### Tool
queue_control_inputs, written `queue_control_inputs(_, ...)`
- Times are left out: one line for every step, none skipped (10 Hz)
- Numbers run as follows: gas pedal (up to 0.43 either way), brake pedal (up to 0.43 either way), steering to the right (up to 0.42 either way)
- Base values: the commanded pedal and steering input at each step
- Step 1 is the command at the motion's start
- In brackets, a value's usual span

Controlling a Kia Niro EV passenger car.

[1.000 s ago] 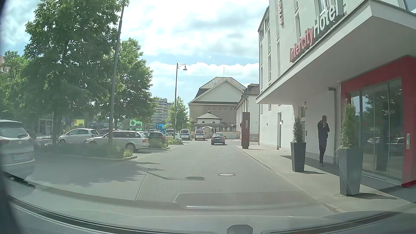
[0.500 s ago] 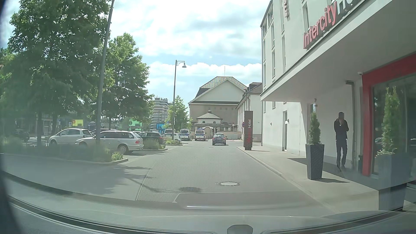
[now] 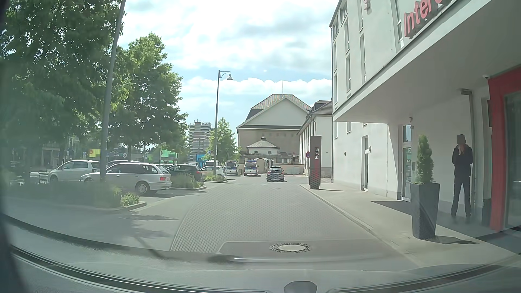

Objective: Follow the waypoints while adhering to traffic rules and regulations

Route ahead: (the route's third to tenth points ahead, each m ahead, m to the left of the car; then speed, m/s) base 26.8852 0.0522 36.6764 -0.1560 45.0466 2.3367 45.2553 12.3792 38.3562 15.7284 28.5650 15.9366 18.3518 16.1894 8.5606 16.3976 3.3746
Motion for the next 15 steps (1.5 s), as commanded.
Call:
queue_control_inputs(0.020, 0.030, -0.008)
queue_control_inputs(0.028, 0.030, -0.007)
queue_control_inputs(0.039, 0.030, -0.007)
queue_control_inputs(0.039, 0.030, -0.007)
queue_control_inputs(0.039, 0.030, -0.007)
queue_control_inputs(0.047, 0.030, -0.007)
queue_control_inputs(0.067, 0.030, -0.007)
queue_control_inputs(0.079, 0.030, -0.007)
queue_control_inputs(0.079, 0.030, -0.006)
queue_control_inputs(0.067, 0.030, -0.006)
queue_control_inputs(0.059, 0.030, -0.006)
queue_control_inputs(0.059, 0.030, -0.006)
queue_control_inputs(0.047, 0.030, -0.006)
queue_control_inputs(0.047, 0.030, -0.006)
queue_control_inputs(0.047, 0.024, -0.006)
